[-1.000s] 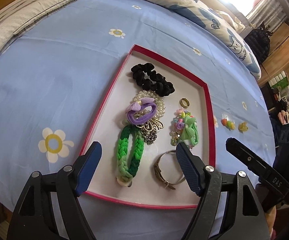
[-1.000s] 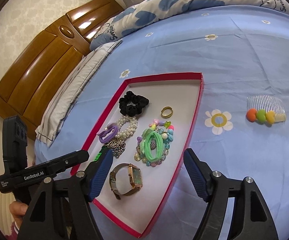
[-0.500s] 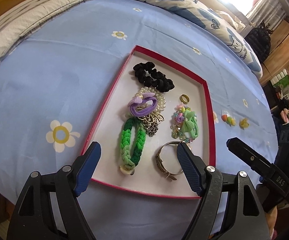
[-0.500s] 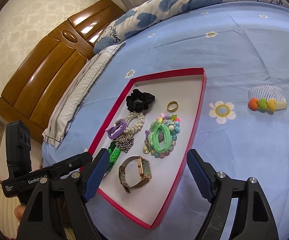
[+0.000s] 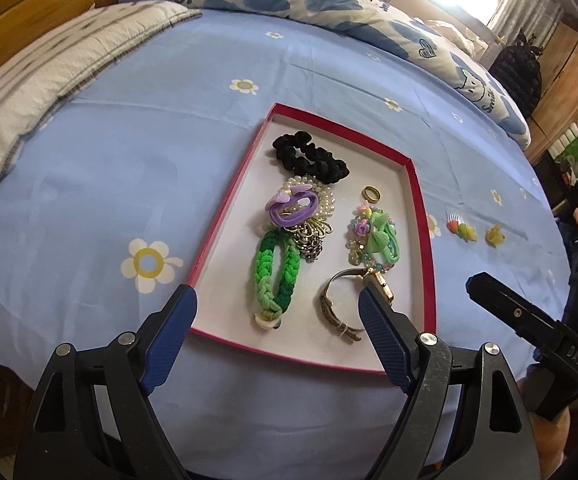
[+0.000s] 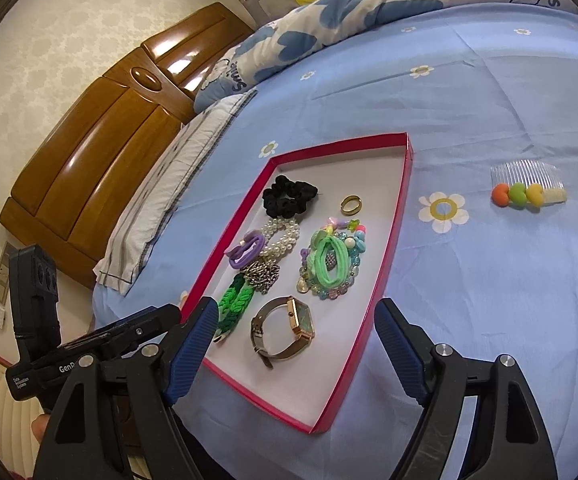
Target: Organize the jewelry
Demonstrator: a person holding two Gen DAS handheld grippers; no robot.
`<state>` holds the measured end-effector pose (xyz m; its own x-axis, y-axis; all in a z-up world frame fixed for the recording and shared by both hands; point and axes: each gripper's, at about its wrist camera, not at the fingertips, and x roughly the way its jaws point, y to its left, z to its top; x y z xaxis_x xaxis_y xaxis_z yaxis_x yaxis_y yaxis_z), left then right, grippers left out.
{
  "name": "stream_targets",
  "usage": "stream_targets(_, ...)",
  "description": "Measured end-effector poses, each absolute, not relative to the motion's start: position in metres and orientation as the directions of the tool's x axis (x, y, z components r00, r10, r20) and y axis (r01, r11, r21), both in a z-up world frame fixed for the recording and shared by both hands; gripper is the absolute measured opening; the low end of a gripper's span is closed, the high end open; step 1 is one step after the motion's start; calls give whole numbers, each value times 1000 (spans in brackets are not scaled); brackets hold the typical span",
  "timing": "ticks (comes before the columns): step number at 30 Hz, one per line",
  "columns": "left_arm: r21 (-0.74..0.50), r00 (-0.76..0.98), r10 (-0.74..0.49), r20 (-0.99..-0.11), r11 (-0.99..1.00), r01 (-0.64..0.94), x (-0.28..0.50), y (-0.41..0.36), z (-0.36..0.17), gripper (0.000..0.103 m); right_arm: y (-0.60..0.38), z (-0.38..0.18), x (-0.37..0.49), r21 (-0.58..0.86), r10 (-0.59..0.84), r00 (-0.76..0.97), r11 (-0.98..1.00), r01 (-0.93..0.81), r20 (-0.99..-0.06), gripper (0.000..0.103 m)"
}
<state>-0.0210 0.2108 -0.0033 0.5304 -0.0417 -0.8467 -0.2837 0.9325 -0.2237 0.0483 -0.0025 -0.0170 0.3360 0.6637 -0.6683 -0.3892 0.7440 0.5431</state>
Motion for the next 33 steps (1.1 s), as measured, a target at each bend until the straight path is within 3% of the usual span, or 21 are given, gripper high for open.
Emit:
stream_targets(8, -132, 586, 70, -808, 947, -294, -46, 206, 14, 90, -2, -3, 21, 492, 663, 376, 741, -457, -648, 83)
stream_targets(16, 4, 657, 181, -732, 965, -262, -72, 197, 30, 103, 8, 22, -10, 285, 593, 470, 768, -573, -654, 95)
stream_targets(19, 68, 654, 231, -721, 962, -265, -74, 191, 22, 103, 6, 26, -20, 236, 581, 514, 775, -586, -631, 100)
stream_targets(33, 6, 634, 202, -747, 955, -297, -82, 185, -16, 103, -1, -20, -31, 247, 547, 527, 808, -535, -650, 101)
